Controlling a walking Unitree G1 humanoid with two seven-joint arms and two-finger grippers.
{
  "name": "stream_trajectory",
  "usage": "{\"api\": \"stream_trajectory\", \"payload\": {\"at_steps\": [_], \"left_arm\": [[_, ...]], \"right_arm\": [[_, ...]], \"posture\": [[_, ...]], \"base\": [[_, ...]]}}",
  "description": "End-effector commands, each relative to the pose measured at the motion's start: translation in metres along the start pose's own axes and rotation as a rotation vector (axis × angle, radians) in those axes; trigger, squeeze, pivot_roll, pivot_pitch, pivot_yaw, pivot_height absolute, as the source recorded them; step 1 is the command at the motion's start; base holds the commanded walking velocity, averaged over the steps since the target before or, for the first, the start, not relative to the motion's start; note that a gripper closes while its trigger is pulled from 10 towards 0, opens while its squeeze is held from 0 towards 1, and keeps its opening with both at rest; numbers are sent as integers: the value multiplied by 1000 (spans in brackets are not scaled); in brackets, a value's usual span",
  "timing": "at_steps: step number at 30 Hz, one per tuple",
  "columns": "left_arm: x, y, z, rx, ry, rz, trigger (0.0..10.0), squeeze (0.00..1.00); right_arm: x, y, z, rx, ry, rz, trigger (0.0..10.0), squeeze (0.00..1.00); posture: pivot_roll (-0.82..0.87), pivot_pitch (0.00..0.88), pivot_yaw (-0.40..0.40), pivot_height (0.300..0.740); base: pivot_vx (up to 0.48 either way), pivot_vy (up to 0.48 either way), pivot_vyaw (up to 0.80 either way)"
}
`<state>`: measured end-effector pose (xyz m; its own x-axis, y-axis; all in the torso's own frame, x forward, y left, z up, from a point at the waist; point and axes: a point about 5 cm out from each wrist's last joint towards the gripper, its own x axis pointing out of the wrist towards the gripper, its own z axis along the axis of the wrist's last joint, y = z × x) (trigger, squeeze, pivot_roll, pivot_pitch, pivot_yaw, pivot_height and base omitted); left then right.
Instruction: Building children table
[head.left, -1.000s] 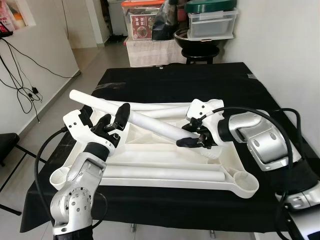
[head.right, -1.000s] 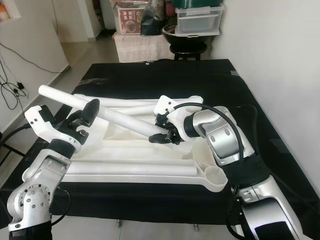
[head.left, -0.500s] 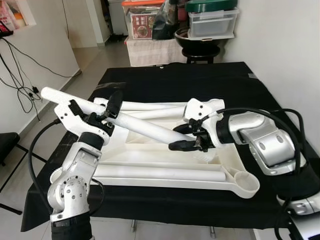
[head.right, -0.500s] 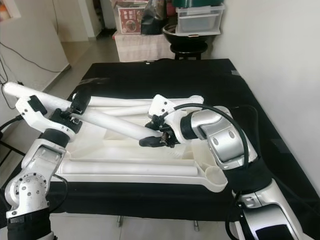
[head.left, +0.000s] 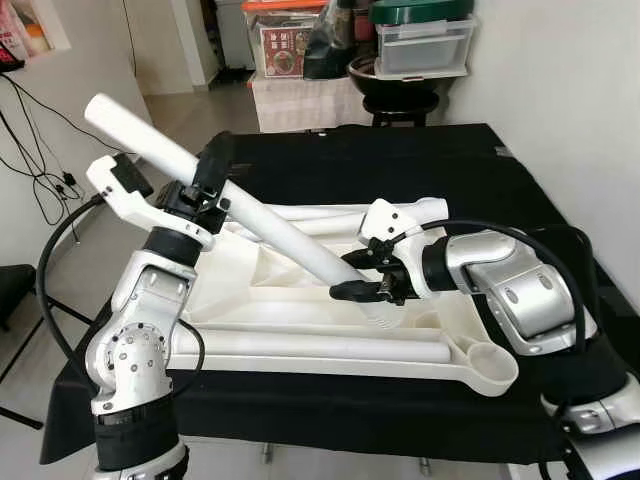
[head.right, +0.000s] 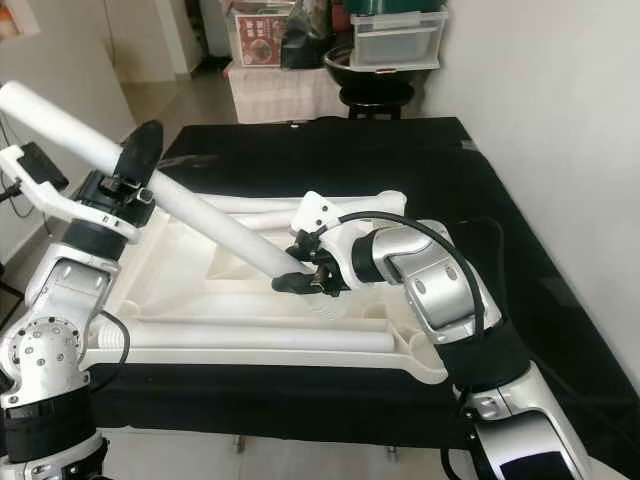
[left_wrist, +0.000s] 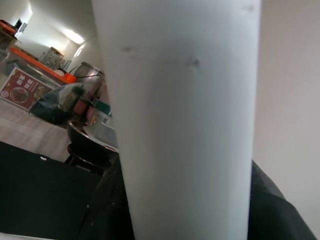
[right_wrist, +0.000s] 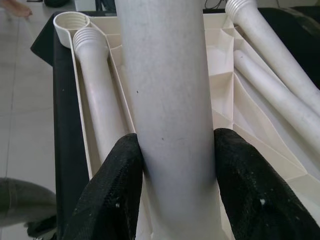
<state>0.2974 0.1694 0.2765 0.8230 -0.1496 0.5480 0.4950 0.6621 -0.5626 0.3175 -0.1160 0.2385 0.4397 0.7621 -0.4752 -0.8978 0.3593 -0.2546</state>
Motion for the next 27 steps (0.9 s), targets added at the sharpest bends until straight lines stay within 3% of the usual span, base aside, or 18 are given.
{"api": "stream_trajectory", "payload": {"at_steps": [1, 4, 5, 10, 12, 13, 15, 16, 17, 18, 19, 20, 24, 27], "left_arm": [[0, 5, 1, 22, 14, 22, 0, 0], [2, 7, 2, 28, 23, 17, 0, 0], [4, 8, 4, 31, 26, 5, 0, 0], [14, 6, 13, 57, 52, -65, 0, 0], [24, -3, 19, 85, 123, -199, 0, 0], [24, -3, 19, 85, 123, -199, 0, 0], [31, -16, 20, 148, 264, -389, 0, 0], [31, -16, 20, 148, 264, -389, 0, 0], [33, -22, 20, 183, 356, -499, 0, 0], [33, -22, 20, 183, 356, -499, 0, 0], [34, -25, 20, 190, 393, -543, 0, 0], [34, -28, 19, 199, 432, -588, 0, 0], [36, -38, 13, 250, 541, -732, 0, 0], [42, -43, 10, 258, 551, -767, 0, 0]], "right_arm": [[2, 2, 6, -22, -51, 2, 10000, 0], [7, -5, 12, -41, -178, -101, 10000, 0], [9, -8, 14, -25, -226, -119, 10000, 1000], [11, -12, 15, 46, -293, -114, 10000, 1000], [11, -9, 13, 64, -309, -77, 10000, 1000], [11, -9, 13, 64, -309, -77, 10000, 1000], [13, -1, 7, 50, -291, -28, 10000, 1000], [13, -1, 7, 50, -291, -28, 10000, 1000], [17, 3, 2, 56, -255, -11, 10000, 988], [17, 3, 2, 56, -255, -11, 10000, 988], [20, 4, 0, 57, -242, -2, 10000, 596], [21, 5, 0, 55, -236, 5, 10000, 0], [29, 10, 2, 76, -243, 18, 10000, 0], [33, 14, 5, 92, -257, 33, 10000, 0]], "posture": [[-86, 18, 60, 740], [-88, 13, 65, 740], [-88, 12, 65, 740], [-80, 9, 69, 740], [-68, 4, 76, 740], [-68, 4, 76, 740], [-65, 5, 81, 740], [-65, 5, 81, 740], [-67, 6, 85, 740], [-67, 6, 85, 740], [-69, 6, 89, 740], [-69, 6, 89, 740], [-78, 12, 94, 740], [-80, 17, 95, 740]], "base": [[0, 0, 0], [0, 0, 0], [0, 0, 0], [0, 0, 0], [0, 0, 0], [0, 0, 0], [0, 0, 0], [0, 0, 0], [0, 0, 0], [0, 0, 0], [0, 0, 0], [0, 0, 0], [0, 0, 0], [0, 0, 0]]}}
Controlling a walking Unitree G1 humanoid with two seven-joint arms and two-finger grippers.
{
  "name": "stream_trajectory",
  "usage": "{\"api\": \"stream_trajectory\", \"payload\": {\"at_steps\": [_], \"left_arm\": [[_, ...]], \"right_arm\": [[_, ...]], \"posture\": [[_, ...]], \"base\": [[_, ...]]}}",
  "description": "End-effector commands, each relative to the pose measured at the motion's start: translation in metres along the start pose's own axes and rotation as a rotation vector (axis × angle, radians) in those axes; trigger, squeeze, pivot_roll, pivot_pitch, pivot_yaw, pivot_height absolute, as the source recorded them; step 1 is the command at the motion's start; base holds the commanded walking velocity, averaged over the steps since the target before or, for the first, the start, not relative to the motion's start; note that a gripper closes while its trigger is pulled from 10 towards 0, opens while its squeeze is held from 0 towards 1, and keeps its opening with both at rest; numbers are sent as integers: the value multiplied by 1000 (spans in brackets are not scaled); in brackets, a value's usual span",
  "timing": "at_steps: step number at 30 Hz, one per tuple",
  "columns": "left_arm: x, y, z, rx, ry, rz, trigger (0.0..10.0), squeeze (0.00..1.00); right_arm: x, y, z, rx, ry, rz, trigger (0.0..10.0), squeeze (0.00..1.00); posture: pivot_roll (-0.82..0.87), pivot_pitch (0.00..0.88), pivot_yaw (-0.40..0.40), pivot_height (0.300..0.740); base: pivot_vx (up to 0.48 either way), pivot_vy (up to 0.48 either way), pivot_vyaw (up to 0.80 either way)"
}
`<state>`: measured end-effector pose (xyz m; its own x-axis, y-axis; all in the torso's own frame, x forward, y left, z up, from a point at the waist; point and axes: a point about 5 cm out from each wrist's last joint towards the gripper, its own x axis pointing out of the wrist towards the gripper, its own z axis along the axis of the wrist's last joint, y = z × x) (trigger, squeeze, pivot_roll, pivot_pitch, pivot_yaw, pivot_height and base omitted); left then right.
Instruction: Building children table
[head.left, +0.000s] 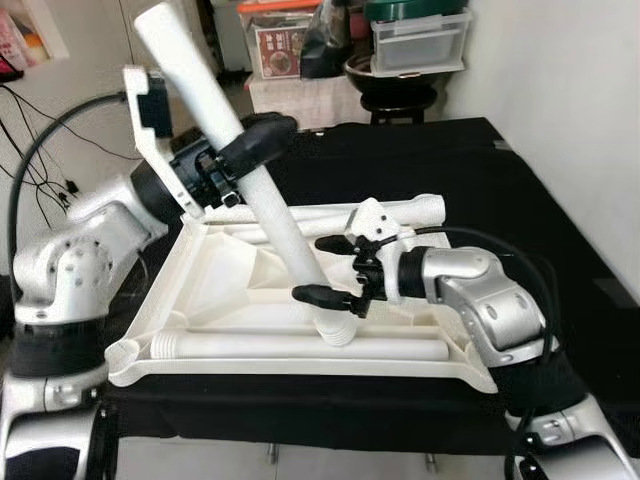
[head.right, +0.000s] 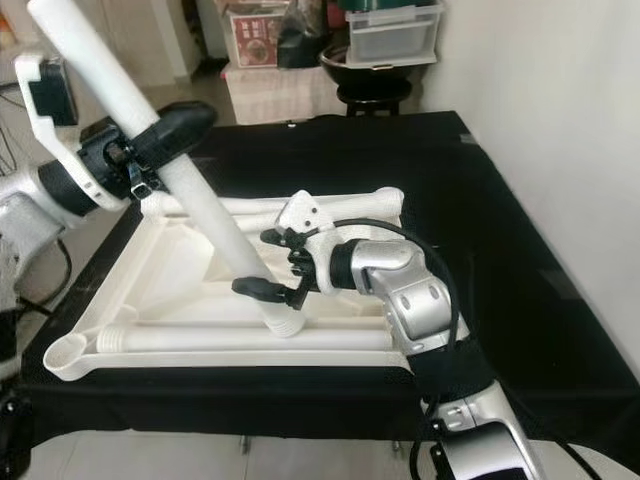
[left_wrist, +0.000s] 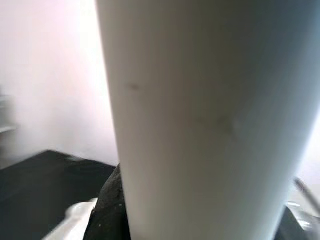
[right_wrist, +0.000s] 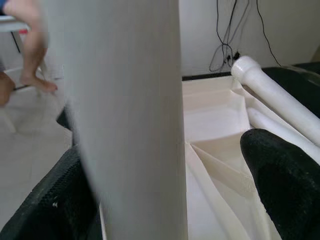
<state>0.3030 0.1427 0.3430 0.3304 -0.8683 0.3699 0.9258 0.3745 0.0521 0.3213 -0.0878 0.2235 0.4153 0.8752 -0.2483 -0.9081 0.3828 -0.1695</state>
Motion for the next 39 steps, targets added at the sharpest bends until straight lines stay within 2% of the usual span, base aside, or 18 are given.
{"api": "stream_trajectory", "payload": {"at_steps": [1, 4, 6, 12, 13, 14, 15, 16, 17, 23, 33, 34, 35, 36, 39], "left_arm": [[2, 4, -12, -33, 63, -6, 0, 0], [10, 3, -10, -25, 60, -48, 0, 0], [18, 0, -8, -27, 61, -106, 0, 0], [22, -2, -7, -19, 78, -156, 0, 0], [23, -2, -6, -16, 80, -164, 0, 0], [23, -2, -6, -16, 80, -164, 0, 0], [24, -2, -5, -12, 80, -171, 0, 0], [24, -2, -5, -12, 80, -171, 0, 0], [25, -2, -3, -8, 75, -175, 0, 0], [28, 0, 3, -5, 50, -180, 0, 0], [43, -2, 14, 21, -33, -201, 0, 0], [45, -1, 16, 43, -53, -179, 7451, 0], [45, -1, 16, 43, -53, -179, 7451, 0], [47, -1, 18, 46, -74, -168, 10000, 1000], [48, 0, 21, 41, -101, -158, 10000, 1000]], "right_arm": [[6, 7, 3, 22, -15, 31, 10000, 0], [11, 13, 3, 45, -27, 56, 10000, 0], [19, 25, 3, 70, -39, 112, 10000, 0], [30, 39, 4, 98, -41, 178, 10000, 0], [32, 41, 4, 102, -40, 190, 9020, 0], [32, 41, 4, 102, -40, 190, 9020, 0], [33, 43, 4, 103, -38, 200, 431, 0], [33, 43, 4, 103, -38, 200, 431, 0], [35, 45, 4, 106, -40, 203, 0, 0], [39, 46, 5, 110, -59, 198, 0, 0], [45, 40, 14, 79, -114, 126, 0, 0], [44, 35, 18, 92, -144, 96, 0, 0], [44, 35, 18, 92, -144, 96, 0, 0], [43, 31, 22, 104, -172, 69, 0, 0], [42, 26, 26, 118, -197, 38, 0, 0]], "posture": [[-81, 22, 92, 740], [-81, 23, 91, 740], [-80, 25, 92, 740], [-74, 23, 90, 740], [-72, 24, 90, 740], [-72, 24, 90, 740], [-72, 24, 90, 740], [-72, 24, 90, 740], [-70, 26, 89, 740], [-66, 26, 88, 740], [-71, 18, 93, 740], [-73, 14, 95, 740], [-73, 14, 95, 740], [-72, 13, 93, 740], [-74, 10, 94, 740]], "base": [[0, 0, 0], [0, 0, 0], [0, 0, 0], [0, 0, 0], [0, 0, 0], [0, 0, 0], [0, 0, 0], [0, 0, 0], [0, 0, 0], [0, 0, 0], [0, 0, 0], [0, 0, 0], [0, 0, 0], [0, 0, 0], [0, 0, 0]]}}
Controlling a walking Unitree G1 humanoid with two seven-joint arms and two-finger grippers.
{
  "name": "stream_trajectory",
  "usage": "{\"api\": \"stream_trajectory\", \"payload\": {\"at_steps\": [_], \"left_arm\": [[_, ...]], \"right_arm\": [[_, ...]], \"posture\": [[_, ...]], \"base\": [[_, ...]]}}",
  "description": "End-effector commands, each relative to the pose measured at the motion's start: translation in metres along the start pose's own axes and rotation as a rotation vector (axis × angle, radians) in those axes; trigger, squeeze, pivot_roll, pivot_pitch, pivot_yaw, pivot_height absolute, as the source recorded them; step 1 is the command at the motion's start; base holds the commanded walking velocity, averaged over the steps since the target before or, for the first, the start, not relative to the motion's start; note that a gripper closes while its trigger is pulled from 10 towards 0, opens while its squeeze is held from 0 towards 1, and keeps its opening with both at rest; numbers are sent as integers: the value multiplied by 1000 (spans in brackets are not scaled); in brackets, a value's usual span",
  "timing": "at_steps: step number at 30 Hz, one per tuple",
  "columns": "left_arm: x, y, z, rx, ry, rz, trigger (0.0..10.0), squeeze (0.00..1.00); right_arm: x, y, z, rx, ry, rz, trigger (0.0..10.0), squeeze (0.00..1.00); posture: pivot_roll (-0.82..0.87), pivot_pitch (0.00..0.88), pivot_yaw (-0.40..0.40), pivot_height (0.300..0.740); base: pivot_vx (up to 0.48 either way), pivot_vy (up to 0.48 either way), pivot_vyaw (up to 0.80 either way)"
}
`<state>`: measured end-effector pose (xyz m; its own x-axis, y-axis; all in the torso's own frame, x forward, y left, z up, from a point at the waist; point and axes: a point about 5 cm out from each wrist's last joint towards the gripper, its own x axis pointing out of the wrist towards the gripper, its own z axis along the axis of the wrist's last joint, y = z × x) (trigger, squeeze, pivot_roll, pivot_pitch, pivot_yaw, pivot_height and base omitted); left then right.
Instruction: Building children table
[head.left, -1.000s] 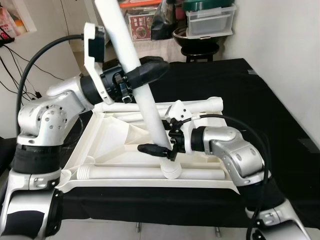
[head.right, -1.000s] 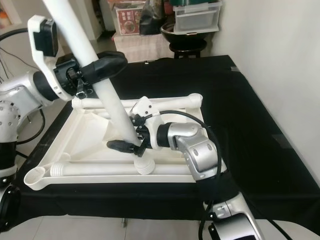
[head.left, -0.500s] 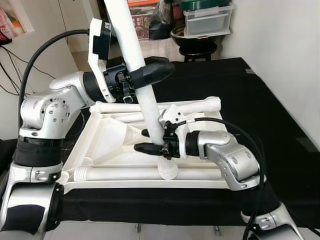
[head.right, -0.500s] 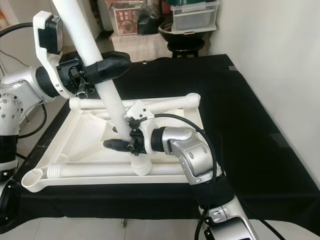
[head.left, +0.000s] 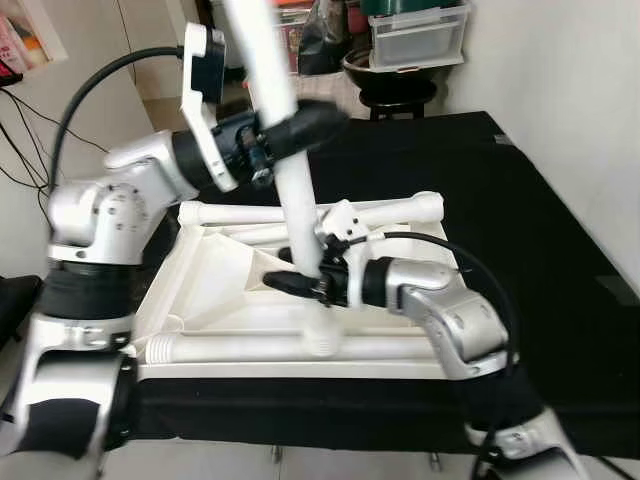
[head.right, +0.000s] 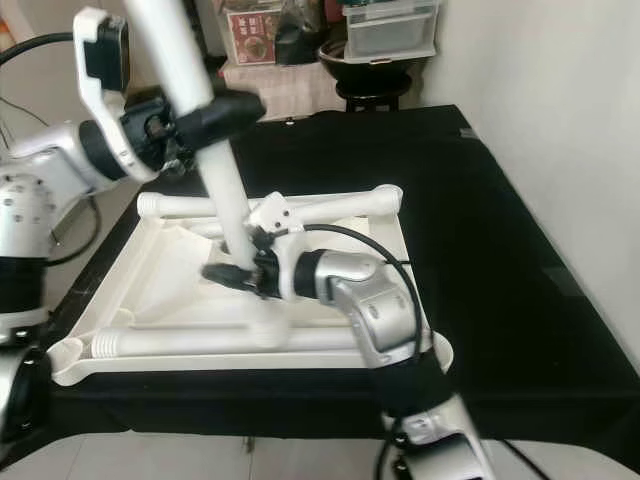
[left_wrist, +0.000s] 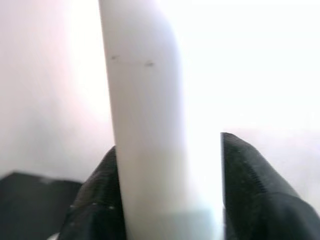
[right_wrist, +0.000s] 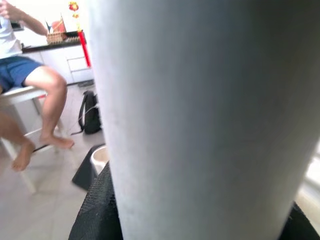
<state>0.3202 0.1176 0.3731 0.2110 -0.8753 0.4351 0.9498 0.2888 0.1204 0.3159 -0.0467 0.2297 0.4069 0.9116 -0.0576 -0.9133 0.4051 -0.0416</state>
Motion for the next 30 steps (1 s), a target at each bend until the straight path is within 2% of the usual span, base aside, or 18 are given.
{"api": "stream_trajectory", "payload": {"at_steps": [1, 3, 4, 8, 11, 13, 15, 18, 21, 22, 23, 24, 25, 26, 27, 28, 29, 30], "left_arm": [[11, -4, 9, 13, -55, -19, 10000, 1000], [11, -4, 9, 13, -55, -19, 10000, 1000], [6, 0, 22, 24, -119, 31, 10000, 1000], [-3, -1, 29, 40, -150, 55, 10000, 1000], [-28, -8, 35, 70, -210, 139, 10000, 1000], [-34, -9, 36, 76, -226, 162, 10000, 1000], [-49, -13, 41, 105, -266, 229, 10000, 1000], [-59, -15, 46, 130, -296, 288, 10000, 1000], [-62, -16, 48, 137, -305, 310, 10000, 1000], [-69, -15, 49, 145, -327, 375, 10000, 1000], [-69, -15, 49, 145, -327, 375, 10000, 1000], [-80, -12, 47, 168, -336, 476, 10000, 1000], [-80, -12, 47, 168, -336, 476, 10000, 1000], [-93, -9, 37, 171, -329, 589, 10000, 1000], [-93, -9, 37, 171, -329, 589, 10000, 1000], [-107, -8, 21, 162, -309, 710, 10000, 0], [-107, -8, 21, 162, -309, 710, 10000, 0], [-120, -10, 0, 138, -270, 820, 10000, 0]], "right_arm": [[11, 3, 9, -1, -24, 10, 0, 0], [11, 3, 9, -1, -24, 10, 0, 0], [7, -9, 16, 20, -70, -62, 0, 0], [3, -19, 20, 37, -100, -120, 0, 0], [-10, -43, 24, 62, -131, -273, 0, 0], [-13, -48, 25, 70, -139, -310, 0, 0], [-21, -60, 28, 88, -164, -395, 0, 0], [-26, -68, 29, 106, -183, -461, 0, 0], [-28, -71, 29, 119, -189, -485, 0, 0], [-31, -76, 30, 135, -205, -530, 1765, 0], [-31, -76, 30, 135, -205, -530, 1765, 0], [-33, -80, 30, 139, -221, -554, 10000, 0], [-33, -80, 30, 139, -221, -554, 10000, 0], [-36, -81, 30, 128, -233, -576, 10000, 0], [-36, -81, 30, 128, -233, -576, 10000, 0], [-40, -80, 31, 70, -251, -590, 10000, 0], [-40, -80, 31, 70, -251, -590, 10000, 0], [-43, -79, 32, 25, -263, -608, 10000, 0]], "posture": [[-75, 8, 94, 740], [-75, 8, 94, 740], [-80, 5, 93, 740], [-83, 7, 90, 740], [-99, 12, 77, 740], [-99, 12, 77, 740], [-99, 9, 78, 740], [-98, 10, 76, 740], [-94, 13, 75, 740], [-87, 16, 75, 740], [-87, 16, 75, 740], [-86, 20, 74, 740], [-86, 20, 74, 740], [-82, 25, 71, 740], [-82, 25, 71, 740], [-80, 30, 67, 740], [-80, 30, 67, 740], [-78, 31, 65, 740]], "base": [[0, 0, 0], [0, 0, 0], [0, 0, 0], [0, 0, 0], [0, 0, 0], [0, 0, 0], [0, 0, 0], [0, 0, 0], [0, 0, 0], [0, 0, 0], [0, 0, 0], [0, 0, 0], [0, 0, 0], [0, 0, 0], [0, 0, 0], [0, 0, 0], [0, 0, 0], [0, 0, 0]]}}
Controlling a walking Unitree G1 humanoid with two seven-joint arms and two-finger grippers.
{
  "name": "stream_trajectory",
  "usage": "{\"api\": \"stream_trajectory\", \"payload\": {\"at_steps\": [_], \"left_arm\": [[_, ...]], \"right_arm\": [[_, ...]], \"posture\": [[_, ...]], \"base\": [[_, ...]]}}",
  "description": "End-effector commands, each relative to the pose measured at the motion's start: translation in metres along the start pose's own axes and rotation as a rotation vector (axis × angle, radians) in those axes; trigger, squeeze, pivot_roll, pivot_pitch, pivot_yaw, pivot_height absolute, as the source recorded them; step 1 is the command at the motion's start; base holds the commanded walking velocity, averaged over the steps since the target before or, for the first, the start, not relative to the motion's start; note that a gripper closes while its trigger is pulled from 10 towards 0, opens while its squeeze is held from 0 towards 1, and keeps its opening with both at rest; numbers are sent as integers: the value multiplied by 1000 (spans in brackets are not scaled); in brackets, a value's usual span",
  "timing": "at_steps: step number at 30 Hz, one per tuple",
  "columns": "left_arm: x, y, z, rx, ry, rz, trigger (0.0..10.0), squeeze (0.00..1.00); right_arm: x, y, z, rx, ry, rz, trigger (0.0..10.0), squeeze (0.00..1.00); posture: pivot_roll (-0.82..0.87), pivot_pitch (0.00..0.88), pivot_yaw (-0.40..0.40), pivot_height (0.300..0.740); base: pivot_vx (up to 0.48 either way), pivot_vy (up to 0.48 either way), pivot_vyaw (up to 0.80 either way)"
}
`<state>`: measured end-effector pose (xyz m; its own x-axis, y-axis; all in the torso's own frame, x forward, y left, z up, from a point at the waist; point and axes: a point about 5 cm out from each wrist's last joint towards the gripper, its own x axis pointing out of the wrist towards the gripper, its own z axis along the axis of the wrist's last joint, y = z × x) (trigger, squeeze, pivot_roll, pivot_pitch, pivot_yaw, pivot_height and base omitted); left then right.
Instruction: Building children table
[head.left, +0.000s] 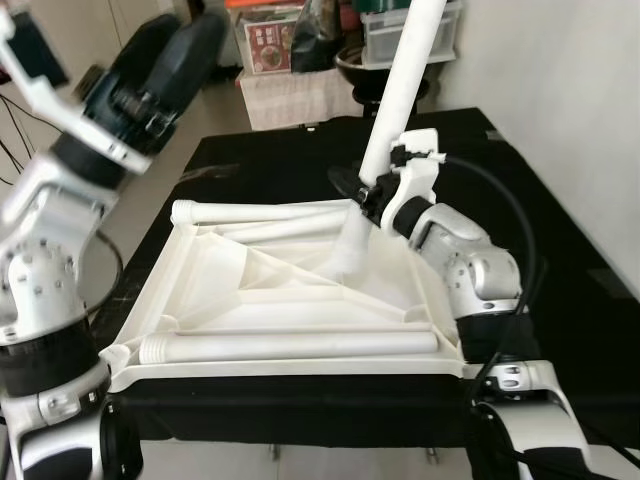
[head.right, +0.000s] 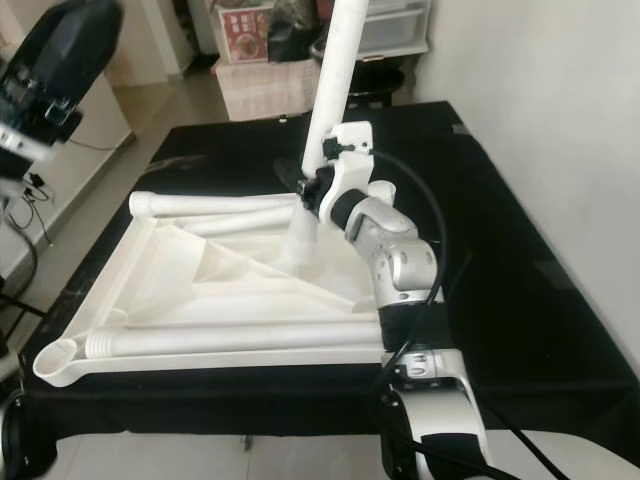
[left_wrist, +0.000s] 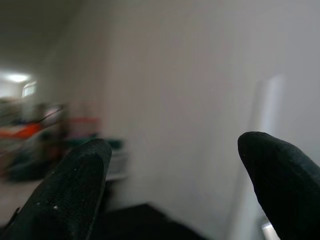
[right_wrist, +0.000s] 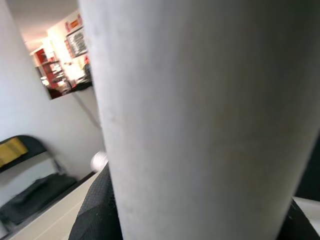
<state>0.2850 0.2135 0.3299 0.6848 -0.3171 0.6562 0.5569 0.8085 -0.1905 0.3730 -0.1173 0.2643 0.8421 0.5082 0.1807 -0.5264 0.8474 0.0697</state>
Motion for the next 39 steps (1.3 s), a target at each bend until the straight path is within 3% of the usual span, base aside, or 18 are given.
{"api": "stream_trajectory", "payload": {"at_steps": [1, 2, 4, 11, 16, 18, 19, 24, 27, 28, 29, 33, 34, 39], "left_arm": [[-23, 10, -18, 7, 54, 160, 10000, 0], [-40, 12, -32, 3, 100, 233, 10000, 0], [-57, 13, -44, -4, 147, 302, 10000, 0], [-76, 19, -52, 13, 200, 452, 10000, 0], [-81, 18, -56, 71, 244, 473, 10000, 0], [-97, 10, -70, 95, 331, 471, 10000, 0], [-97, 10, -70, 95, 331, 471, 10000, 0], [-111, -6, -86, 62, 426, 432, 10000, 0], [-126, -36, -109, 23, 568, 358, 10000, 0], [-126, -36, -109, 23, 568, 358, 10000, 0], [-131, -46, -117, 52, 630, 305, 10000, 0], [-136, -55, -124, 85, 689, 248, 10000, 0], [-141, -66, -130, 112, 746, 175, 10000, 0], [-149, -88, -134, 136, 804, 60, 10000, 0]], "right_arm": [[-3, 2, 5, -74, -59, -16, 10000, 0], [-4, 0, 6, -92, -80, -39, 10000, 0], [-6, -3, 7, -103, -109, -71, 10000, 0], [-7, -4, 9, -48, -80, -55, 10000, 0], [-10, -4, 13, 4, -102, -5, 10000, 0], [-23, -3, 13, 49, -141, 75, 10000, 0], [-23, -3, 13, 49, -141, 75, 10000, 0], [-32, 4, 8, 14, -124, 157, 10000, 0], [-43, 18, 3, -27, -91, 286, 10000, 0], [-43, 18, 3, -27, -91, 286, 10000, 0], [-47, 22, 2, -33, -81, 337, 10000, 0], [-51, 26, 1, -33, -74, 378, 10000, 0], [-57, 30, 3, -28, -73, 435, 10000, 0], [-73, 39, 13, -34, -70, 581, 10000, 0]], "posture": [[-79, 37, 64, 740], [-83, 39, 61, 740], [-86, 44, 58, 740], [-67, 73, 69, 740], [-64, 57, 89, 740], [-66, 98, 100, 740], [-66, 98, 100, 740], [-65, 122, 103, 740], [-53, 168, 105, 740], [-53, 168, 105, 740], [-52, 180, 105, 740], [-52, 188, 107, 740], [-54, 207, 106, 740], [-58, 228, 112, 740]], "base": [[0, 0, 0], [0, 0, 0], [0, 0, 0], [0, 0, 0], [0, 0, 0], [0, -221, 0], [0, -442, 0], [0, 0, 0], [0, -320, 0], [0, -480, 0], [0, 0, 0], [0, 0, 0], [0, 0, 0], [0, 0, -320]]}}
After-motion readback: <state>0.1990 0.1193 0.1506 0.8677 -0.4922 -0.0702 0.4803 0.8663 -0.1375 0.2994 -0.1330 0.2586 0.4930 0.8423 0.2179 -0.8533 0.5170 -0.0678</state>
